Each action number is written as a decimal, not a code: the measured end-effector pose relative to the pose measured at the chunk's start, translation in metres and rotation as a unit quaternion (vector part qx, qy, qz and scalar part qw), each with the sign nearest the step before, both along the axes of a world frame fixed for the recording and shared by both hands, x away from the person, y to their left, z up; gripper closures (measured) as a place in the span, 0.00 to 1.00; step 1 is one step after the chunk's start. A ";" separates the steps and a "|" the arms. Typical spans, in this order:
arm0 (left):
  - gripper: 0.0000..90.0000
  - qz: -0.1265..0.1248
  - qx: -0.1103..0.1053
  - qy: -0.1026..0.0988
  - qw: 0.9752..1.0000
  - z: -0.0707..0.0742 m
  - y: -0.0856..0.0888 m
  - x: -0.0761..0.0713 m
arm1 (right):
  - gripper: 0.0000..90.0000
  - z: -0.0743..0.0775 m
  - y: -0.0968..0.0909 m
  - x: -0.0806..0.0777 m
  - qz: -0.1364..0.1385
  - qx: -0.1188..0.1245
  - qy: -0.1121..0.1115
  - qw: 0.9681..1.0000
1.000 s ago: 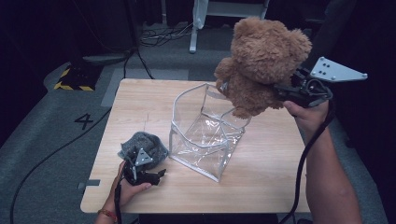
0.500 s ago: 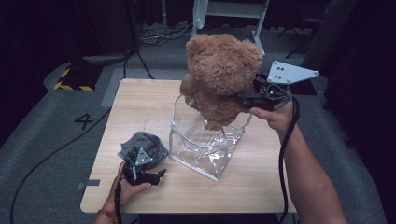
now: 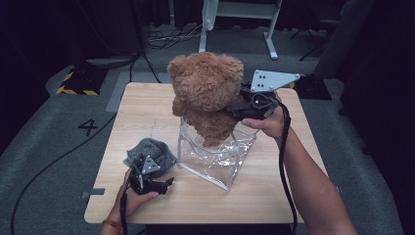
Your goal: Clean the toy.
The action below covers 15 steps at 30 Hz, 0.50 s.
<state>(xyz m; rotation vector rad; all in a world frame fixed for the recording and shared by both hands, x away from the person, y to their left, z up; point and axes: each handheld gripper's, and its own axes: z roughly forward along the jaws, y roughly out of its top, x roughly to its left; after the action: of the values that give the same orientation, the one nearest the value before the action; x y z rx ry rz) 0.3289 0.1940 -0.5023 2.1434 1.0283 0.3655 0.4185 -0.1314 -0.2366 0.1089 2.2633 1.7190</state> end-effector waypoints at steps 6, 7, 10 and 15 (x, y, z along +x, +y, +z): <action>0.19 -0.001 0.001 0.000 1.000 0.000 0.000 0.000 | 0.54 0.003 0.006 0.001 0.010 0.001 -0.005 1.000; 0.19 -0.001 0.001 0.000 1.000 0.000 0.000 0.000 | 0.54 0.004 0.007 0.001 0.009 0.002 -0.005 1.000; 0.19 -0.001 0.002 0.000 1.000 0.000 0.000 0.000 | 0.54 0.009 0.009 0.004 0.017 0.008 -0.004 1.000; 0.19 0.000 0.003 -0.002 1.000 0.000 -0.001 0.000 | 0.54 0.005 0.015 0.011 0.031 0.012 0.007 0.999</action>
<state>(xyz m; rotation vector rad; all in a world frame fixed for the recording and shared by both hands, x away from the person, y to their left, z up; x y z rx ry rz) 0.3286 0.1935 -0.5026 2.1467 1.0272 0.3726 0.4291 -0.1163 -0.2317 0.0561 2.2792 1.7838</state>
